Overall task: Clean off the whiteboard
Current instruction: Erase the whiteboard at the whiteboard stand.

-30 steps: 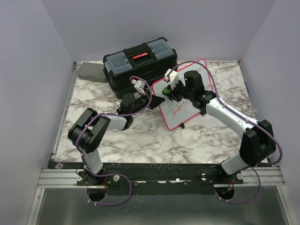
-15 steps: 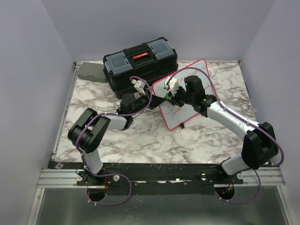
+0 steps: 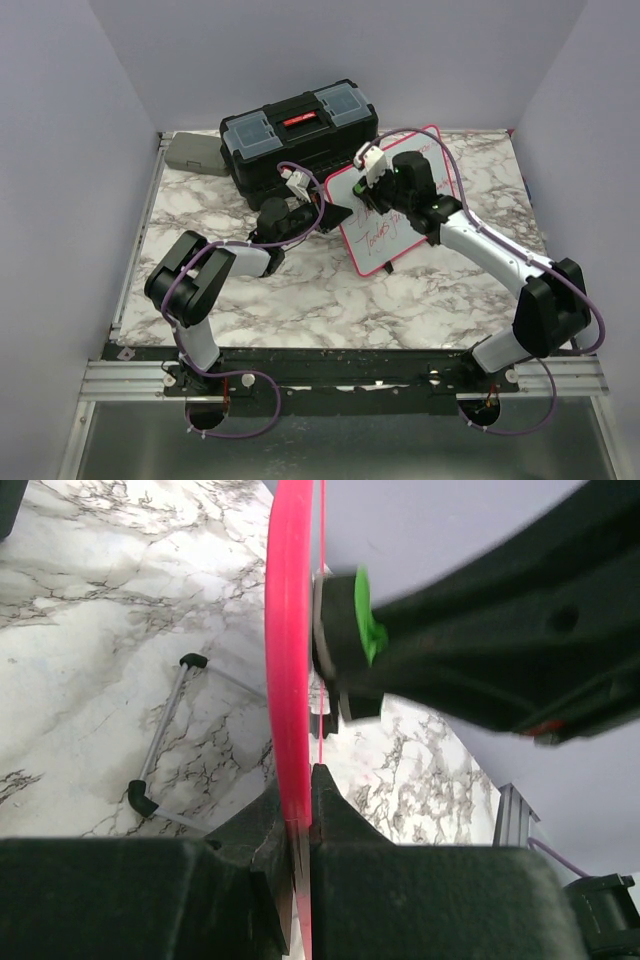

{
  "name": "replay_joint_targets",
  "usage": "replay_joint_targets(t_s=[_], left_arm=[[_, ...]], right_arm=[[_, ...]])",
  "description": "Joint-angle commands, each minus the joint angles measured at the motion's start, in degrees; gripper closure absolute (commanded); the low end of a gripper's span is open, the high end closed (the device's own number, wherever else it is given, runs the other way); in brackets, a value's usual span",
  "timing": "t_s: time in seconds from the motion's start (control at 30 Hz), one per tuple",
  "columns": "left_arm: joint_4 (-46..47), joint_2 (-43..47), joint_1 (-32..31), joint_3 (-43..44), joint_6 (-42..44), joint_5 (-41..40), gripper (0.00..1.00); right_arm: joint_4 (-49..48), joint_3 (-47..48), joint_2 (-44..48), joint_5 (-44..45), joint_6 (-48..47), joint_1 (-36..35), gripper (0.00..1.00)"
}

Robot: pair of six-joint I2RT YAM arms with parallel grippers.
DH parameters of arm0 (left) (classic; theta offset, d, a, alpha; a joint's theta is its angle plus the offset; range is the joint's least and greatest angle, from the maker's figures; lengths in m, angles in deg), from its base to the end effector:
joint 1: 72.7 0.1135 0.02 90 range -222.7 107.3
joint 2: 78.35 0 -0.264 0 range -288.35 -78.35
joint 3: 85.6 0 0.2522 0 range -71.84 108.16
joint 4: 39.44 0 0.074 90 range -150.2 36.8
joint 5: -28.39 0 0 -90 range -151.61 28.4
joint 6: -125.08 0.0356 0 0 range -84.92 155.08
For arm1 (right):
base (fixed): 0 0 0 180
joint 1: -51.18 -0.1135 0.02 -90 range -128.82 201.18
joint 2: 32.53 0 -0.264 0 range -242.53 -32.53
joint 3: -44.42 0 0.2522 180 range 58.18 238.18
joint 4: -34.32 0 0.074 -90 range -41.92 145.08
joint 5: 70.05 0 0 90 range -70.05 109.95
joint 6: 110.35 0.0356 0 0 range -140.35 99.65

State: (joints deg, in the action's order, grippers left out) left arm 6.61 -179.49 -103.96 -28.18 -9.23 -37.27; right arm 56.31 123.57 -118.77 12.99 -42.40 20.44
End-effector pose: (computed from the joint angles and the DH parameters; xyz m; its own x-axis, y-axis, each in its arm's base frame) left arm 0.2998 -0.1992 0.2025 -0.5513 -0.4099 -0.7267 0.6145 0.3897 -0.6860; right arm 0.2973 0.1818 0.2927 -0.1625 -0.5302 -0.8321 -0.7115 0.6473 -0.2735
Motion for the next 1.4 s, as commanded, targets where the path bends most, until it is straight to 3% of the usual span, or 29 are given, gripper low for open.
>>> replay_joint_targets(t_s=[0.0, 0.2, 0.4, 0.53, 0.67, 0.8, 1.07, 1.23, 1.37], left_arm=[[0.3, 1.9, -1.3, 1.4, 1.2, 3.6, 1.0], [0.3, 1.8, -1.3, 1.7, 1.1, 3.6, 1.0], [0.2, 1.4, -1.3, 2.6, 1.1, 3.9, 1.0], [0.1, 1.3, -1.3, 2.8, 1.2, 3.9, 1.0], [0.0, 1.2, -1.3, 2.6, 1.2, 4.0, 1.0], [-0.3, 1.3, -1.3, 2.3, 1.4, 4.1, 1.0], [-0.4, 1.2, -1.3, 2.3, 1.5, 4.1, 1.0], [-0.5, 1.3, -1.3, 2.6, 1.6, 4.2, 1.0], [-0.5, 1.2, -1.2, 2.8, 1.6, 4.3, 1.0]], right_arm=[[-5.1, 4.9, -2.4, 6.0, 4.5, 0.4, 0.99], [-3.8, 2.7, -3.4, 5.2, 4.5, 1.4, 0.99], [-0.2, -4.0, 0.3, -13.6, -2.4, 1.4, 0.99], [-0.5, -4.0, 0.0, -19.1, -1.5, 1.4, 0.99], [-7.4, -2.8, -0.6, -17.0, 4.2, 1.4, 0.99], [-13.7, -0.2, -1.9, -8.8, 10.1, 1.4, 0.99], [-17.0, -2.0, -2.4, 4.2, 10.1, 1.7, 0.99], [-13.7, -4.4, -2.3, 4.9, 8.0, 2.3, 0.99], [-9.5, -7.1, 0.1, -7.3, 3.2, 2.4, 0.99]])
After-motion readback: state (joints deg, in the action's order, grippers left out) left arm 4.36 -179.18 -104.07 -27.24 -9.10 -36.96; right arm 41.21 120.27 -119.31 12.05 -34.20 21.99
